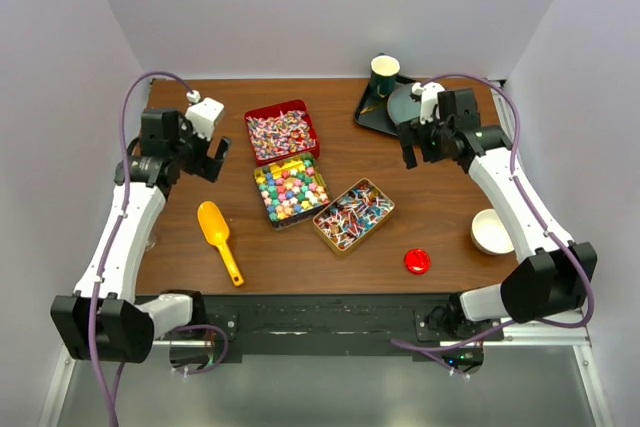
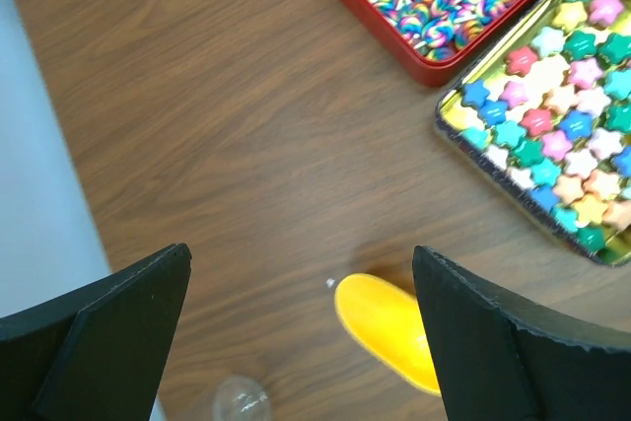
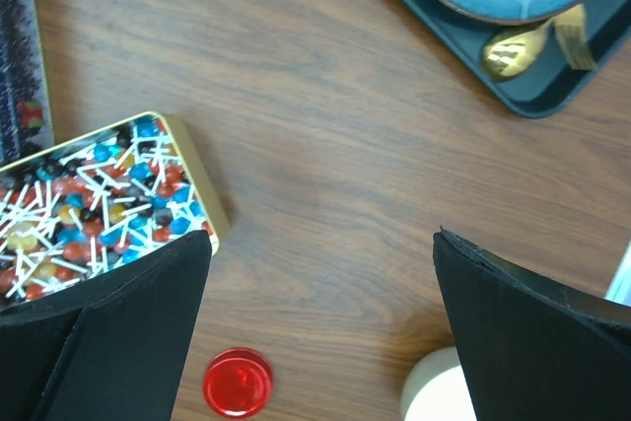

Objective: Pack the candies
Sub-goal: Pick up the packing bottle from the center of the board.

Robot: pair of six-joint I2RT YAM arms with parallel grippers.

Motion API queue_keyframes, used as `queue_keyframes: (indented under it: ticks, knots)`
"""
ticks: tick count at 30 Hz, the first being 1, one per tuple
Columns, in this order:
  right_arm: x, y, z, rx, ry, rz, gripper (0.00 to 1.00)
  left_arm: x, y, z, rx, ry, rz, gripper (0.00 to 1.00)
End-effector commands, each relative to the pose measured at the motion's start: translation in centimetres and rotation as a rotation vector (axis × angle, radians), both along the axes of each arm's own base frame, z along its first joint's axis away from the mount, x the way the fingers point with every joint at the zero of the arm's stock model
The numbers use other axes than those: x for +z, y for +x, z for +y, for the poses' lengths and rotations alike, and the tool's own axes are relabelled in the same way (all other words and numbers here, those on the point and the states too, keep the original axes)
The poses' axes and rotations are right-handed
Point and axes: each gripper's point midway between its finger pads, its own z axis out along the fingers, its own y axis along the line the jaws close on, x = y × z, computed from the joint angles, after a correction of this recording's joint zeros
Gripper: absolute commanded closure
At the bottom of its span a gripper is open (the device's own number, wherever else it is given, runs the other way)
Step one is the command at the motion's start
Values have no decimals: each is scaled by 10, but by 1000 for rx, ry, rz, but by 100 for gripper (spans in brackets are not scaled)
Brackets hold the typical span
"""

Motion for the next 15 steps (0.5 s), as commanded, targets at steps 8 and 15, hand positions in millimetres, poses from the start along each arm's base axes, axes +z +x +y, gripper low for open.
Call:
queue_keyframes:
  ticks: [8, 15]
  knots:
    - [17, -20, 42, 303, 108, -1, 1, 61, 12, 107, 7, 133, 24, 2]
    - [24, -22, 68, 371, 198, 12, 2, 71, -23, 145, -76, 148, 192, 9]
